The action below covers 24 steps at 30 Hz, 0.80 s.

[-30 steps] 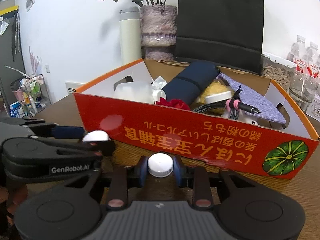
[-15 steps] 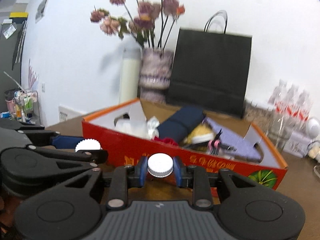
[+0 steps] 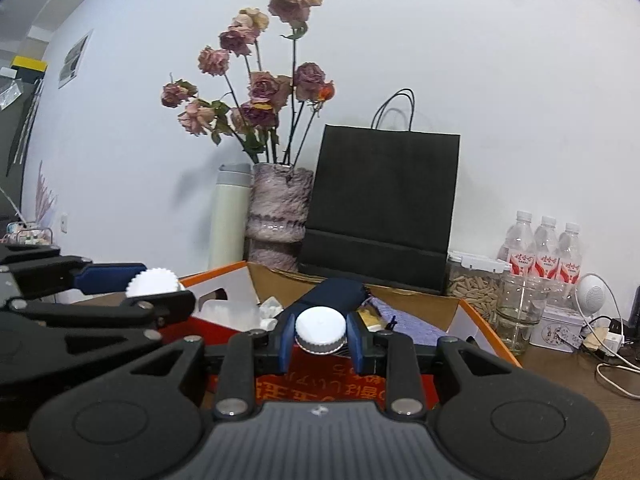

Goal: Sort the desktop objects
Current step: 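Carry both white caps with both grippers over the box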

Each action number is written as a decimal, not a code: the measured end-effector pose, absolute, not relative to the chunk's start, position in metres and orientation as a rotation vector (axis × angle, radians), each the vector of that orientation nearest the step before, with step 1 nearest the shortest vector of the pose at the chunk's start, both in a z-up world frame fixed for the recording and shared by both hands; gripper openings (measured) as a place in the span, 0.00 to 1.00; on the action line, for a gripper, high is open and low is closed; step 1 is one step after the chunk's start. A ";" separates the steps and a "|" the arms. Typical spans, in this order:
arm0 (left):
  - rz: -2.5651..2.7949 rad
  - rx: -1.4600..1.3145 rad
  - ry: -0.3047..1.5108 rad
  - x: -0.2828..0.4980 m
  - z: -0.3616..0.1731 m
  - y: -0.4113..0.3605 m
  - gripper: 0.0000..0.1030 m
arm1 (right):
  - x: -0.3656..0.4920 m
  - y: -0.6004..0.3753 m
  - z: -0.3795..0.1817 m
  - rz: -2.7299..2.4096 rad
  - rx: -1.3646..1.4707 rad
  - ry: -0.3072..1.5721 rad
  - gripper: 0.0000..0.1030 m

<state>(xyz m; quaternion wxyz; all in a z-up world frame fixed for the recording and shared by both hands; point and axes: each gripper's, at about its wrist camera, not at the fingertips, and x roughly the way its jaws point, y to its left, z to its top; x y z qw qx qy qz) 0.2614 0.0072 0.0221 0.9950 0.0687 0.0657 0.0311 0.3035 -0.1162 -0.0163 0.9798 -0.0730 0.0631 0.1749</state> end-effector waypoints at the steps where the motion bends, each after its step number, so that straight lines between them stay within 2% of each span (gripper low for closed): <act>1: 0.061 0.133 0.133 0.263 0.022 0.008 0.40 | 0.305 -0.117 -0.017 0.346 -0.149 0.124 0.26; 24: 0.045 0.122 0.112 0.324 0.021 -0.001 0.40 | 0.370 -0.145 -0.019 0.258 -0.143 0.104 0.26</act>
